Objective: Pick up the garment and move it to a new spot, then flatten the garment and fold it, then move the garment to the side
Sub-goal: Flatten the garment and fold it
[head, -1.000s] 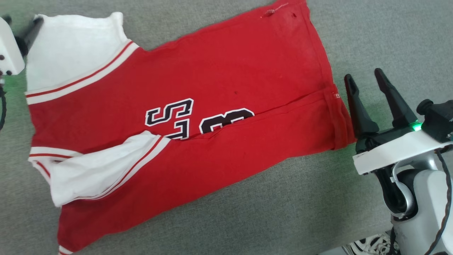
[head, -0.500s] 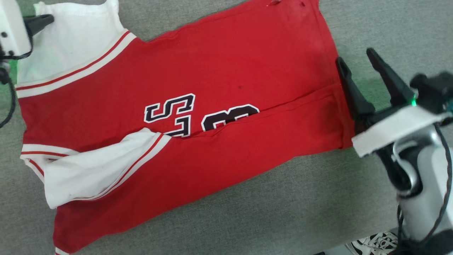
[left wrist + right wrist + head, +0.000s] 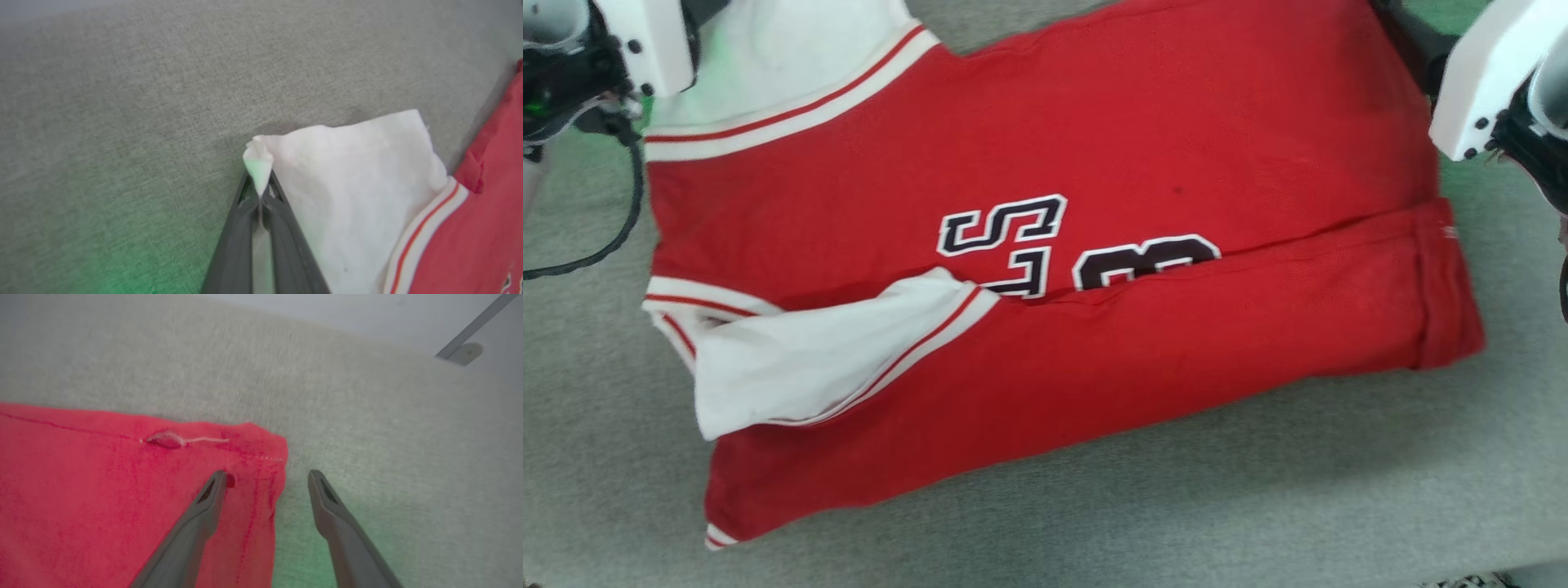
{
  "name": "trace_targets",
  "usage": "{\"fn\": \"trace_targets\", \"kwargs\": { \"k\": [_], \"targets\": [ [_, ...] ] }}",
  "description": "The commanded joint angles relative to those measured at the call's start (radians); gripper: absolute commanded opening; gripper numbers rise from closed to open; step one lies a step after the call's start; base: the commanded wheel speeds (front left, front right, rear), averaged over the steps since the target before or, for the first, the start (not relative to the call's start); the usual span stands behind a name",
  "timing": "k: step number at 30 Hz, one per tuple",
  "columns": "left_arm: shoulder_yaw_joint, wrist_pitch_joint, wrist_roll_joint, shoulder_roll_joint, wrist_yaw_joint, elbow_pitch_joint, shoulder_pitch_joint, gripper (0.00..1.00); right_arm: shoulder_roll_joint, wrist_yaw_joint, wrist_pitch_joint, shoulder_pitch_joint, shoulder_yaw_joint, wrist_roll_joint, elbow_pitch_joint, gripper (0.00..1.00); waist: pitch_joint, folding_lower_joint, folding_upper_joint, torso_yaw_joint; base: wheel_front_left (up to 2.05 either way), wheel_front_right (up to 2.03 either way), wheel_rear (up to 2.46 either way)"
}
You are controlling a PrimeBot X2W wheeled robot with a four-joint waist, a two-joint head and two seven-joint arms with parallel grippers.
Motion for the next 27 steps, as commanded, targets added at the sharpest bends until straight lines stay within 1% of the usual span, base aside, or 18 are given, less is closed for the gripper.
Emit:
{"fn": "trace_targets", "kwargs": {
  "k": [1, 3, 5, 7, 8, 9, 10, 12, 17, 19, 24, 27],
  "targets": [
    [-0.016, 0.0, -0.002, 0.002, 0.003, 0.003, 0.007, 0.0, -0.004, 0.0, 0.033, -0.016, 0.023, 0.016, 0.02, 1.0, 0.015, 0.0, 0.0, 0.027, 0.0, 0.0, 0.0],
    [-0.027, -0.011, -0.001, -0.004, 0.003, -0.005, 0.008, 0.0, -0.01, 0.0, 0.103, -0.053, 0.046, 0.053, 0.061, 1.0, 0.019, 0.0, 0.0, 0.043, 0.0, 0.0, 0.0],
    [-0.037, -0.025, -0.006, -0.01, 0.003, -0.01, 0.016, 0.0, -0.017, 0.0, 0.177, -0.06, 0.096, 0.083, 0.09, 1.0, 0.019, 0.0, 0.0, 0.055, 0.0, 0.0, 0.0],
    [-0.041, -0.04, -0.017, -0.013, 0.003, -0.011, 0.023, 0.0, -0.02, 0.0, 0.222, -0.066, 0.12, 0.121, 0.104, 1.0, 0.019, 0.0, 0.0, 0.063, 0.0, 0.0, 0.0],
    [-0.043, -0.045, -0.02, -0.012, 0.003, -0.012, 0.025, 0.0, -0.024, 0.001, 0.239, -0.07, 0.134, 0.133, 0.102, 0.47, 0.019, 0.0, 0.0, 0.066, 0.0, 0.0, 0.0],
    [-0.044, -0.056, -0.027, -0.014, 0.003, -0.016, 0.026, 0.0, -0.031, 0.001, 0.241, -0.071, 0.138, 0.146, 0.101, 0.29, 0.018, 0.0, 0.0, 0.069, 0.0, 0.0, 0.0],
    [-0.043, -0.067, -0.031, -0.017, 0.003, -0.02, 0.028, 0.0, -0.039, 0.001, 0.244, -0.075, 0.14, 0.156, 0.101, 0.0, 0.017, 0.0, 0.0, 0.072, 0.0, 0.0, 0.0],
    [-0.036, -0.094, -0.05, -0.026, 0.003, -0.037, 0.029, 0.0, -0.058, 0.0, 0.233, -0.08, 0.136, 0.168, 0.099, 0.0, 0.01, 0.0, 0.0, 0.079, 0.0, 0.0, 0.0],
    [-0.023, -0.192, -0.1, -0.036, 0.002, -0.095, 0.044, 0.0, -0.1, 0.0, 0.149, -0.074, 0.094, 0.186, 0.078, 0.0, -0.038, 0.0, 0.0, 0.104, 0.0, 0.0, 0.0],
    [-0.021, -0.237, -0.122, -0.03, 0.002, -0.131, 0.062, 0.0, -0.112, 0.0, 0.119, -0.057, 0.088, 0.182, 0.064, 0.0, -0.066, 0.0, 0.0, 0.114, 0.0, 0.0, 0.0],
    [-0.033, -0.336, -0.163, 0.01, 0.002, -0.271, 0.132, 0.0, -0.145, 0.0, 0.061, 0.025, 0.058, 0.198, -0.002, 0.0, -0.135, 0.0, 0.0, 0.145, 0.0, 0.0, 0.0],
    [-0.047, -0.399, -0.181, 0.057, 0.002, -0.371, 0.199, 0.0, -0.174, 0.0, 0.042, 0.105, 0.034, 0.196, -0.057, 0.0, -0.176, 0.0, 0.0, 0.162, 0.0, 0.0, 0.0]
  ]
}}
